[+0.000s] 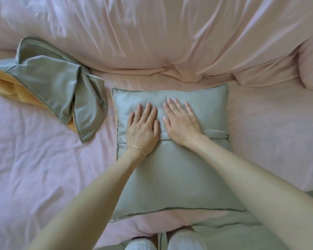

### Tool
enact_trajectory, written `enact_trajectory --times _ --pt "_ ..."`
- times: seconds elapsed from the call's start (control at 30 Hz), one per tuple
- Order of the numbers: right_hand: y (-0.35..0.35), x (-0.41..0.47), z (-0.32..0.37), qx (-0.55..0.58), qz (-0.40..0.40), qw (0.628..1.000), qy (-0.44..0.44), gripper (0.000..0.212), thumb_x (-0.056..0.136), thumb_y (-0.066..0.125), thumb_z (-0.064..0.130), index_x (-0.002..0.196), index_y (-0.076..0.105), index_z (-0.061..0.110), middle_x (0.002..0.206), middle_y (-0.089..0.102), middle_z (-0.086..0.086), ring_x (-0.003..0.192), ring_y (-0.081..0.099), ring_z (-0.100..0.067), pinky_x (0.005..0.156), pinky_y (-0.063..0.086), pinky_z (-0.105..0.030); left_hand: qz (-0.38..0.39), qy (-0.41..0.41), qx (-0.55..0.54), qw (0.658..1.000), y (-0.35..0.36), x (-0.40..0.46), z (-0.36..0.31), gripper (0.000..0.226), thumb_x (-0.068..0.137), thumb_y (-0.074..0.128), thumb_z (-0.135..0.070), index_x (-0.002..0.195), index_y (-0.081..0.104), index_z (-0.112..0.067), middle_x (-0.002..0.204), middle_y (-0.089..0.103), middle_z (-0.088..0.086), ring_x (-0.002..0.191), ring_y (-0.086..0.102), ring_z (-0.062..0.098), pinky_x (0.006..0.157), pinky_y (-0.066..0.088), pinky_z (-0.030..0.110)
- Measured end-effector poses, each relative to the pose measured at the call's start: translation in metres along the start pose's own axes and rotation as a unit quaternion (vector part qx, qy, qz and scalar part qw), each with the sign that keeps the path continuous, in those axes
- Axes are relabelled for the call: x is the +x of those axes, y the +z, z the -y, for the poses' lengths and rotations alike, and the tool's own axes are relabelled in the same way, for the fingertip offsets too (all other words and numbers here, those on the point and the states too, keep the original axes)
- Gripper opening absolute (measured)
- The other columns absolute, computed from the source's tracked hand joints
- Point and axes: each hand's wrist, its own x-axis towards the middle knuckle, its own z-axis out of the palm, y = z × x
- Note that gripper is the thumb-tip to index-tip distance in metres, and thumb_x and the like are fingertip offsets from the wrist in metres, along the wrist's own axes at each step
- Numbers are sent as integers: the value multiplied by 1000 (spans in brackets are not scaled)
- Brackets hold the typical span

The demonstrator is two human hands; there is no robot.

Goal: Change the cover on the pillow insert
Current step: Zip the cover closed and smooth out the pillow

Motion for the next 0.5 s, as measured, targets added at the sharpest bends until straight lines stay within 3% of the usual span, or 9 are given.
enact_trajectory --times 0.1,0.17,0.23,0.27,0.33,0.4,0.5 --pt "11 -31 1 -46 15 998 -29 73 85 0 38 143 30 5 151 27 -10 141 19 -20 113 -3 -36 -41 28 31 998 12 -30 -5 43 90 33 -28 119 61 -13 131 56 7 126 47 31 102 29 41" --pt "24 -50 2 -52 21 998 -27 64 85 17 33 126 54 1 134 52 -14 129 44 -25 109 11 -39 -27 45 38 998 15 -48 -11 40 90 36 -25 115 63 -11 126 60 8 122 51 31 99 32 42" --pt "32 -52 3 -51 45 997 -19 59 84 23 29 118 61 0 126 59 -15 123 50 -26 107 17 -40 18 48 58 997 22 -52 -10 39 89 36 -25 111 65 -11 123 62 9 119 54 31 97 33 42" --pt "33 -46 5 -52 60 997 -14 62 84 18 30 122 57 0 130 55 -15 128 46 -26 109 13 -40 48 39 66 996 23 -46 -7 40 88 35 -26 110 65 -10 122 63 9 118 54 31 96 32 42" --pt "35 -23 8 -84 92 992 -32 65 88 7 31 141 34 2 150 30 -13 141 19 -22 113 -3 -40 109 17 60 992 25 -25 1 49 88 25 -31 114 62 -12 126 60 7 123 50 29 98 29 41" --pt "38 6 8 -93 132 986 -32 58 96 11 32 147 13 7 156 8 -8 144 -2 -20 114 -9 -41 164 10 61 984 27 -1 13 53 92 14 -34 130 48 -18 144 43 1 137 31 23 105 21 38" --pt "40 41 8 -109 167 980 -24 57 97 14 32 148 9 8 157 3 -6 143 -6 -19 115 -9 -42 196 -14 40 980 34 30 29 44 98 20 -32 140 31 -26 154 19 -8 143 9 15 110 11 33"
